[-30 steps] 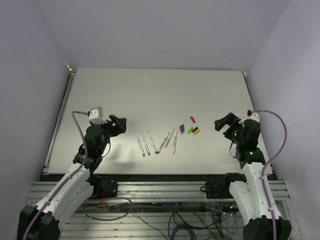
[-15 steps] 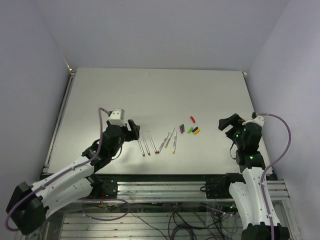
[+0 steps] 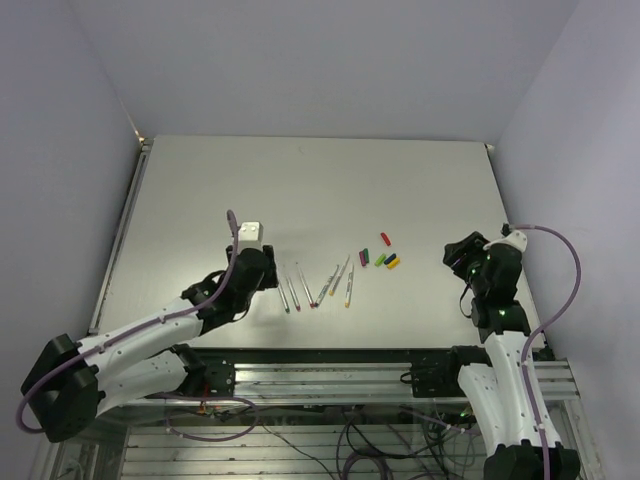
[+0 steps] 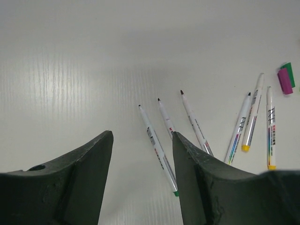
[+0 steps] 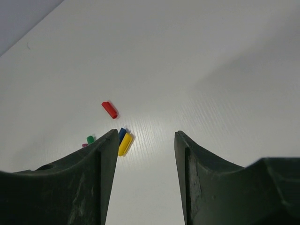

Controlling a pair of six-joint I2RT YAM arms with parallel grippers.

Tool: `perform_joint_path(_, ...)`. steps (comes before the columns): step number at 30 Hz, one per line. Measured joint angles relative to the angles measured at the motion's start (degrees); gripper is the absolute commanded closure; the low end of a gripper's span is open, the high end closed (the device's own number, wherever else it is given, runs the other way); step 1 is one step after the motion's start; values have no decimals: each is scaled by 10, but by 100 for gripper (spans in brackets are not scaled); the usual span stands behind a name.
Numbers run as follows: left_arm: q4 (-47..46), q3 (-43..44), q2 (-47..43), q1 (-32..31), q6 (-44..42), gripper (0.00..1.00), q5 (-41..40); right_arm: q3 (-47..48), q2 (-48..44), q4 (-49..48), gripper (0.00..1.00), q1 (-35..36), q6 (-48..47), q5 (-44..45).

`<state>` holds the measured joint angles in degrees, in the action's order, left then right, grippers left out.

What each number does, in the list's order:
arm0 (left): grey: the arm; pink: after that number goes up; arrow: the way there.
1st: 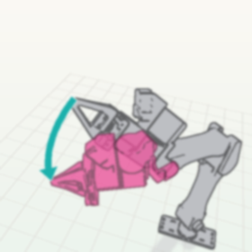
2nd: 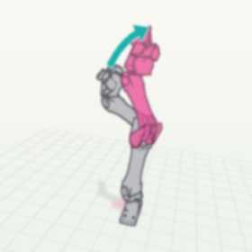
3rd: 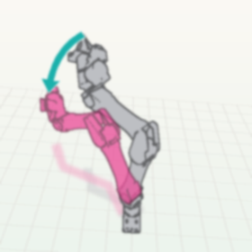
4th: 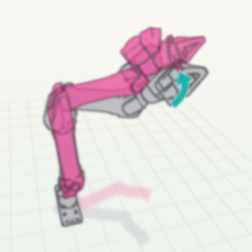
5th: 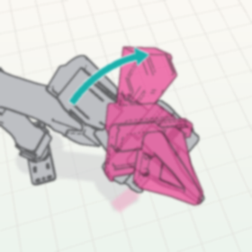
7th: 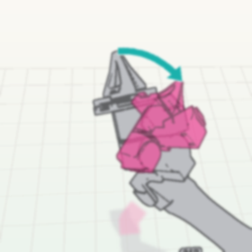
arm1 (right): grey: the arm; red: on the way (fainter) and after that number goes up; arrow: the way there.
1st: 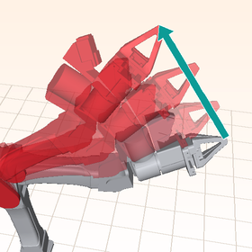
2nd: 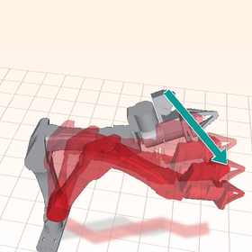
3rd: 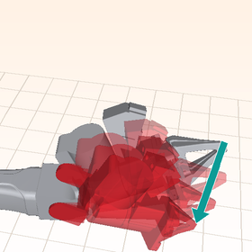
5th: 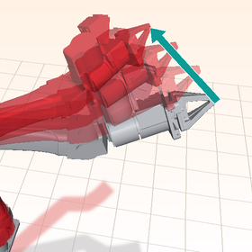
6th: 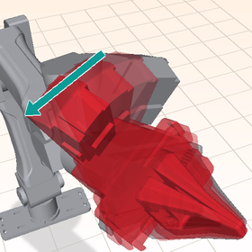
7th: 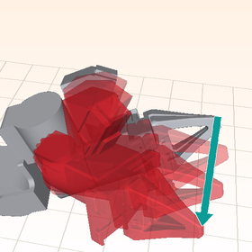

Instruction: Insert the pens into the pen caps

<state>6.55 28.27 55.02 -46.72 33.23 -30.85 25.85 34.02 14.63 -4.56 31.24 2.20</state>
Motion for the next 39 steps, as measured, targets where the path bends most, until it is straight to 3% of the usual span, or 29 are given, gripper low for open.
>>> perform_joint_path(19, 82, 67, 187, -60, 72, 39, 11, -13, 15, -6, 50, 0, -4, -16)
perform_joint_path(39, 82, 99, 263, -61, 78, 41, 11, -30, 26, -15, 49, 0, -2, -40)
